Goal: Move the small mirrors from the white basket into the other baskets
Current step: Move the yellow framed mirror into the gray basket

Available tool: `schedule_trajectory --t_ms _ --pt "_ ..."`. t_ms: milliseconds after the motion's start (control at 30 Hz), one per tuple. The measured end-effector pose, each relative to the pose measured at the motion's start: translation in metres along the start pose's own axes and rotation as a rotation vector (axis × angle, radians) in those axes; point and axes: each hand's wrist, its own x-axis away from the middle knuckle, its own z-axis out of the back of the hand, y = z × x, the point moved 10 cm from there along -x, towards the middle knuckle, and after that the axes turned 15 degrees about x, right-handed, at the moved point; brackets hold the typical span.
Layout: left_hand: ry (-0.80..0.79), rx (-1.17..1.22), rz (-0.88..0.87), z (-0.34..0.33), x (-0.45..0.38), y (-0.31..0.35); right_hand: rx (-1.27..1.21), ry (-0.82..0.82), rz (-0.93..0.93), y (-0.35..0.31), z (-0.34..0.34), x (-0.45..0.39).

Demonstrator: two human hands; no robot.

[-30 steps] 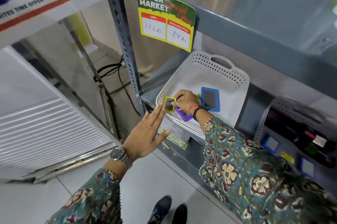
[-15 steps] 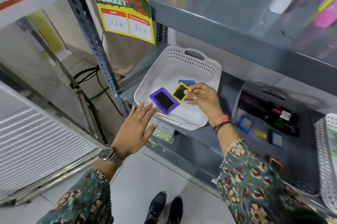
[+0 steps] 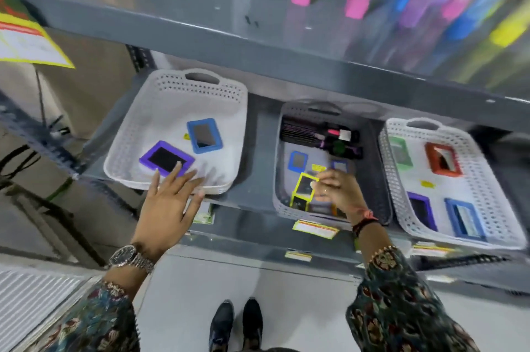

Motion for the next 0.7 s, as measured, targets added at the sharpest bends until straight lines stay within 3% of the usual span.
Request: schedule_trajectory --t_ms 133,433,533,700 --pt "-0.017 -0.031 -0.001 -0.007 0.001 0.008 0.232 -0.042 0.002 0.015 -0.007 0.003" --pt "-0.036 -0.017 0.003 -0.003 0.003 0.005 0.323 -0.153 -0.153 0.026 -0.027 -0.010" --pt "-0.006 -0.003 0.040 0.004 0.006 -0.002 0.380 -0.104 -0.148 0.026 -0.023 -0.011" --pt "0.040 0.026 0.112 0.019 0.014 -0.022 0.540 0.052 0.021 -0.025 -0.009 -0.018"
